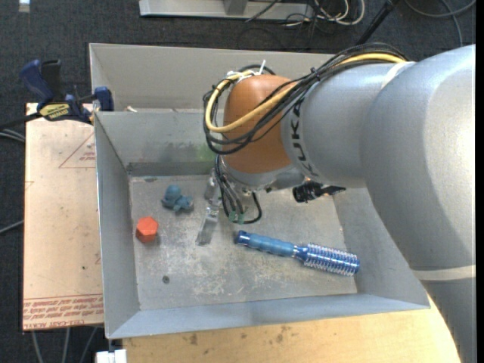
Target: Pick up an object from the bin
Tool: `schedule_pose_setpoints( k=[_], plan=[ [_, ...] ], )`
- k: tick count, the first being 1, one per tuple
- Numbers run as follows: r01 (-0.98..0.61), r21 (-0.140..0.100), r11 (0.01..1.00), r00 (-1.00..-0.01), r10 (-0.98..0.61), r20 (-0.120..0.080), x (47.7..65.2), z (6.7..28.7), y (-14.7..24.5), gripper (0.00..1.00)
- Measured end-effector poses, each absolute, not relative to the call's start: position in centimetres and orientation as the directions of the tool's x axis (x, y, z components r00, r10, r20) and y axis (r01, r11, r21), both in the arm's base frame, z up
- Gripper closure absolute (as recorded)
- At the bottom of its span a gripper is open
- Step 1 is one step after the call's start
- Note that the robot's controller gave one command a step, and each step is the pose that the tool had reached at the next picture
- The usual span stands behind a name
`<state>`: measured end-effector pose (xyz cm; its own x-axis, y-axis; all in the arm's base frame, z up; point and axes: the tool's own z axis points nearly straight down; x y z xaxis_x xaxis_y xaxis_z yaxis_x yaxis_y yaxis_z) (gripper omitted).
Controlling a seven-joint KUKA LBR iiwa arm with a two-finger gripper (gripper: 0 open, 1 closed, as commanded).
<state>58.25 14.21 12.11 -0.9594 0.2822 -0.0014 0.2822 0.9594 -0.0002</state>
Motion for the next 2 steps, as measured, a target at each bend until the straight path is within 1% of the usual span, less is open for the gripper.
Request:
schedule_pose_setpoints(
  k=[1,2],
  plan=[
    [0.257,0.003,0.966,-0.966,0.257,-0.001,62.26,7.25,19.23,0.0],
    [0.263,0.002,0.965,-0.965,0.263,-0.002,62.28,7.56,18.92,1.0]
  ],
)
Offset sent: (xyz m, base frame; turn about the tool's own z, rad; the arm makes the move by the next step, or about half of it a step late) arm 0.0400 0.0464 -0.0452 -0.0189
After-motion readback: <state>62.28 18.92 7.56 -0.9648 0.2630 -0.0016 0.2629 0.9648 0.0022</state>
